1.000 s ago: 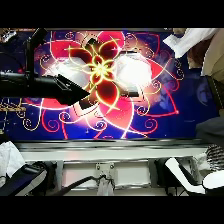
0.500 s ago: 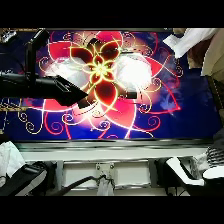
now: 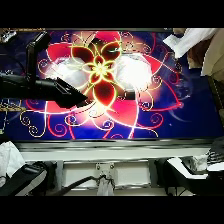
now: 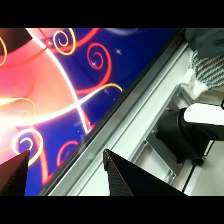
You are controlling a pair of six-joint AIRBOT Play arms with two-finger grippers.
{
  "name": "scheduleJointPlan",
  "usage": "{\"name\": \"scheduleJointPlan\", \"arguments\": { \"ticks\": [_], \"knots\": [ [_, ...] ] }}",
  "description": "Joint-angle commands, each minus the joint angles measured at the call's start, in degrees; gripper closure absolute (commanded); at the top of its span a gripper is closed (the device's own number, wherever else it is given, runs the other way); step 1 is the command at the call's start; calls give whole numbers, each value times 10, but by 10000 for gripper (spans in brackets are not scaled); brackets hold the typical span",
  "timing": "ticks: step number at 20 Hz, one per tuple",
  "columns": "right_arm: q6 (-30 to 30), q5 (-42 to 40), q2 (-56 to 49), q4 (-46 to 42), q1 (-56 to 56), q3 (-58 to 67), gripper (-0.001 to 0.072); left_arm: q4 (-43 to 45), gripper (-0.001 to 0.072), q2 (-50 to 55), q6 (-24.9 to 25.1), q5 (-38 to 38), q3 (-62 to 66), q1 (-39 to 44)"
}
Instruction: Fold the clothes and pants, and hang the long-sleeved shirts on hangers.
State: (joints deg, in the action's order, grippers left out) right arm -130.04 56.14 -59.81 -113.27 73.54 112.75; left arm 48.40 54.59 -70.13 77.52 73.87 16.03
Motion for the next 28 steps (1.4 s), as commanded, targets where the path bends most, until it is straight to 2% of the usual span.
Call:
{"name": "scheduleJointPlan", "arguments": {
  "ticks": [1, 2, 3, 6, 9, 13, 15, 17, 19, 21, 23, 24, 26, 28],
  "knots": [
    [0, 3, -3, 22, 17, 0, 387, 0, 234, 0, -2, 3, 0, 0],
    [0, -12, -3, 25, 17, 0, 280, 0, 234, 0, -2, 3, 0, 0],
    [0, -28, -2, 29, 17, 1, 262, 0, 234, 0, -2, 3, 0, 0],
    [0, -87, 6, 46, 16, 1, 262, 0, 234, 0, -2, 4, 0, 0],
    [0, -191, 15, 94, 16, 1, 262, 0, 234, 0, -2, 3, 0, 0],
    [0, -391, 22, 289, -5, 1, 262, 0, 234, 0, -2, -9, 0, 0],
    [0, -420, 27, 411, -52, 0, 240, 0, 234, -1, -1, -42, 1, 0],
    [9, -373, 31, 503, -129, 1, 242, 0, 234, -5, -1, -97, 14, 0],
    [70, -302, 28, 543, -239, 0, 254, 0, 234, -14, 24, -154, 41, 0],
    [203, -209, 21, 545, -355, 0, 254, 0, 234, -29, 66, -198, 70, -1],
    [368, -90, 10, 544, -462, -3, 252, 1, 234, -55, 92, -248, 80, -2],
    [414, -39, 6, 543, -506, -11, 252, 7, 234, -69, 92, -272, 80, -2],
    [444, 21, 7, 535, -587, -56, 252, 44, 239, -92, 90, -297, 80, -2],
    [480, 49, 18, 528, -659, -120, 252, 108, 294, -110, 63, -300, 80, -2]
  ]
}}
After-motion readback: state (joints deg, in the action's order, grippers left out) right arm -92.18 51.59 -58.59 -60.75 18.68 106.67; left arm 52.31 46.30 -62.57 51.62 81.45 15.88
